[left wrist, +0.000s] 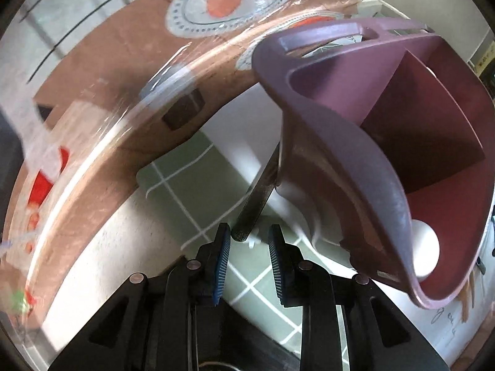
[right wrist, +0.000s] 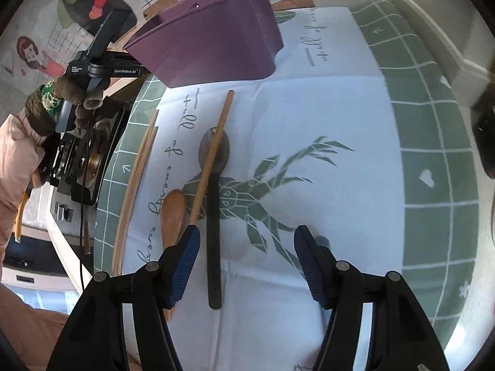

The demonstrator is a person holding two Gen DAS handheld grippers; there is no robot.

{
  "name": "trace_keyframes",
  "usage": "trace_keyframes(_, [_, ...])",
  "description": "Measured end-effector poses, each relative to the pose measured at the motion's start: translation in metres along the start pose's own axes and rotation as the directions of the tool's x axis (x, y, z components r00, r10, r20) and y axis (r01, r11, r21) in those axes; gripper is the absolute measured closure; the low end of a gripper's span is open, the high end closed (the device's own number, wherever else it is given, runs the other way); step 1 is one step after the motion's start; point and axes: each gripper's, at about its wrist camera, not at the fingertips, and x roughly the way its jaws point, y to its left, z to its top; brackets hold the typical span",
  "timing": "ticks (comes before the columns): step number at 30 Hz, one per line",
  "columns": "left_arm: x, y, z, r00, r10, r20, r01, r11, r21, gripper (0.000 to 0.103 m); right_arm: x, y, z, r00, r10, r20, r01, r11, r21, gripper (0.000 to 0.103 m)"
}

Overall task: Organize utensils
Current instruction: 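Move both open tools back down toward the utensils on the cloth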

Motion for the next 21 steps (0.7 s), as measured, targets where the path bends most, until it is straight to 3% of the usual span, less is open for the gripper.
trace_keyframes(4, [0.001, -0.002, 0.006, 1.0, -0.009, 0.003, 0.009, 1.0, -0.016, 0.082, -0.004, -0.005, -0.009, 1.0, -0.007, 0.013, 0.007, 0.999, 0.039, 0.041])
trace_keyframes(5, [0.0, -0.002, 0.005, 1.0, 0.001, 0.002, -0.001, 0.999, -0.039, 0.089, -0.004, -0.004, -0.01, 1.0, -0.006, 0.014, 0.005, 0.999, 0.043, 0.041])
trace_keyframes(10, [-0.017, -0.016, -0.023, 0.999, 0.051, -0.002, -0.051, 0.988, -0.148, 0.1, -0.003, 0.0, -0.01, 0.999, 0.017, 0.033, -0.018, 0.999, 0.04, 0.041])
trace_keyframes(17, [-0.045, -0.052, -0.071, 1.0, -0.021, 0.014, 0.023, 0.98, -0.196, 0.1, -0.008, 0.022, -0.003, 0.997, 0.047, 0.06, -0.045, 0.998, -0.038, 0.041])
trace_keyframes(21, [-0.065, -0.049, -0.062, 0.995, 0.059, 0.077, -0.043, 0.98, -0.192, 0.096, -0.013, 0.028, -0.003, 0.995, 0.067, 0.068, -0.064, 0.997, -0.049, 0.039])
